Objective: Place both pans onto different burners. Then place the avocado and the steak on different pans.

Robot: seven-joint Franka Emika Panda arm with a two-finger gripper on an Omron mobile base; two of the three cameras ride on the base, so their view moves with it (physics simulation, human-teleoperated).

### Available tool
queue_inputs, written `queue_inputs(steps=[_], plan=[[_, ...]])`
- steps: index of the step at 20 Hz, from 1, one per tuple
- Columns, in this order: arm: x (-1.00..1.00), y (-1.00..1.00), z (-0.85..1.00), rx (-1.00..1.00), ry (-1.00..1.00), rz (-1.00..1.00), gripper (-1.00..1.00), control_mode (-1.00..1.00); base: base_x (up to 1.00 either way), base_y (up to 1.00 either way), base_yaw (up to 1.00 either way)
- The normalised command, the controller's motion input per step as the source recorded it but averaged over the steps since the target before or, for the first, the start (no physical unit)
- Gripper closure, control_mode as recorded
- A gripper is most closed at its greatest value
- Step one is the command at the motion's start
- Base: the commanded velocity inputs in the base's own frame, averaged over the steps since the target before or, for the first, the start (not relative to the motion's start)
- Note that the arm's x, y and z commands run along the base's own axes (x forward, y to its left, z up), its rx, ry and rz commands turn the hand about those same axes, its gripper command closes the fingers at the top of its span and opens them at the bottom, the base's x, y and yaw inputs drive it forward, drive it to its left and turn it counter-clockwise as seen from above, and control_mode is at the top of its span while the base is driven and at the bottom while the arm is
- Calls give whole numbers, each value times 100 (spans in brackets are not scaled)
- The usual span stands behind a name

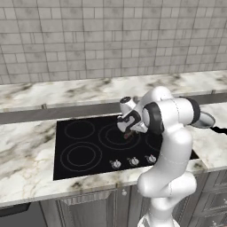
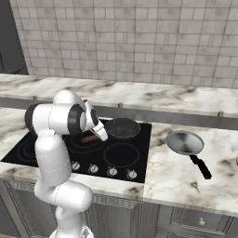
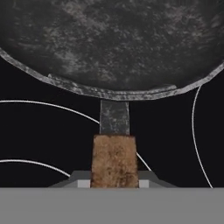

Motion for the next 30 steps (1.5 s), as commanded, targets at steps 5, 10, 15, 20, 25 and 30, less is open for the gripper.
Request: queue_inputs(steps=[5,10,15,20,25,30], plan=[[0,-31,-40,6,5,0,100,-100,0,0,0],[0,-31,-21,6,3,0,100,-100,0,0,0],[0,-14,-26,13,3,0,-100,-100,0,0,0],[0,-5,8,11,0,0,-100,-100,0,0,0],[0,0,26,7,0,0,-100,-100,0,0,0],[0,0,35,3,0,0,-100,-100,0,0,0]])
